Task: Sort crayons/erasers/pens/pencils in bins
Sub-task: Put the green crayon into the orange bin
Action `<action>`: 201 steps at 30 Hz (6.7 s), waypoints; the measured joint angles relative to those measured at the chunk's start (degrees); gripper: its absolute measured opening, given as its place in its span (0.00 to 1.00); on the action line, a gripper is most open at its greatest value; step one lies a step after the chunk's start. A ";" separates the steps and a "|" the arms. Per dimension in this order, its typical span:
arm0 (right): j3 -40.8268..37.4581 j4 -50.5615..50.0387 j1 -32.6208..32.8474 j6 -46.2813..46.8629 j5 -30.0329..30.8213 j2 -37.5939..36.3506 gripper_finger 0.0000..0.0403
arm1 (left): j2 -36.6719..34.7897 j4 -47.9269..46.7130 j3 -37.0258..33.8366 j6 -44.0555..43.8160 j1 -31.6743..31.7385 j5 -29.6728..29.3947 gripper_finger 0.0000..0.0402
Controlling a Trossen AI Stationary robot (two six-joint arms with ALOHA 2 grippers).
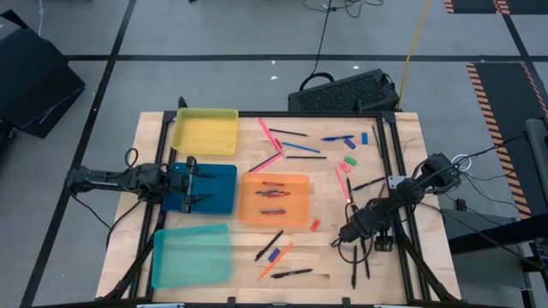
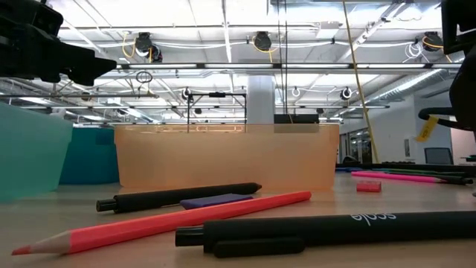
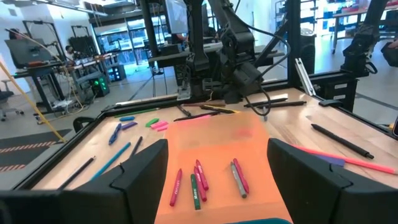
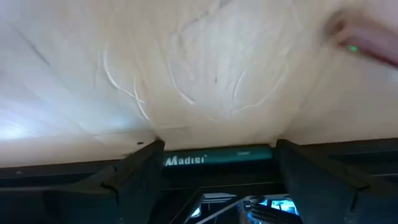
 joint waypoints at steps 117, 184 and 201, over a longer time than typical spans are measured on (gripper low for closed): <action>6.10 -15.19 -2.41 17.11 16.77 -6.72 0.74 | 0.37 0.09 -0.02 0.00 0.02 0.02 0.68; -1.90 -1.13 -36.95 -15.93 8.73 2.69 0.28 | 0.37 0.00 0.00 0.00 0.01 0.00 0.68; -1.68 0.73 -28.70 4.88 5.78 0.17 0.19 | 0.37 0.00 0.00 0.00 0.00 0.00 0.68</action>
